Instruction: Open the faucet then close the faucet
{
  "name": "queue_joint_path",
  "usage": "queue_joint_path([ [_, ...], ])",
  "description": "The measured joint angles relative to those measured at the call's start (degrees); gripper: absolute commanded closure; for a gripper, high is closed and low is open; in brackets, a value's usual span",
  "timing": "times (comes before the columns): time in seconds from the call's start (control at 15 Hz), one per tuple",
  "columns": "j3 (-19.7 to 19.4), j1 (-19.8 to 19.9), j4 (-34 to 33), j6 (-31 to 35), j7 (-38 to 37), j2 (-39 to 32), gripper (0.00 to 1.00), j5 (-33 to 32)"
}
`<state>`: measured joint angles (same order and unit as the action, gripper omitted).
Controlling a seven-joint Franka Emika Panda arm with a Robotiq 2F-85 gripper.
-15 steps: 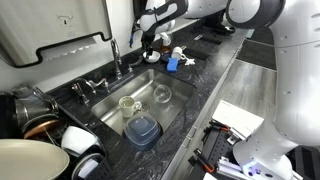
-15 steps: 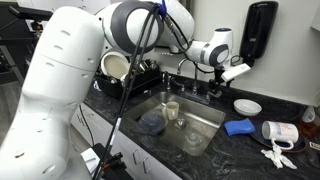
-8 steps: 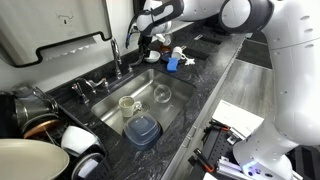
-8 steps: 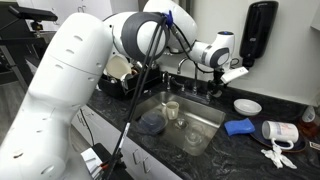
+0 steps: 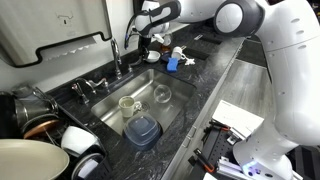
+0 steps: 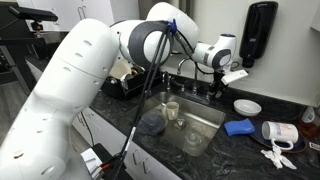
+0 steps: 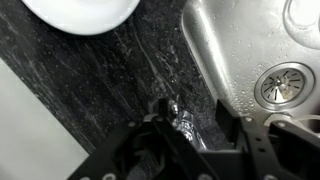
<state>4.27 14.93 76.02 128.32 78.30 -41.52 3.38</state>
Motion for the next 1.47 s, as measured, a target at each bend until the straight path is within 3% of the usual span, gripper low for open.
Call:
queue_joint_path([
  [0.27, -0.1, 0.0, -2.4, -2.4, 0.0, -1.0, 0.99, 0.0],
  [1.47, 0.0, -0.3, -12.2, -14.6, -4.9, -5.3, 0.98, 0.0],
])
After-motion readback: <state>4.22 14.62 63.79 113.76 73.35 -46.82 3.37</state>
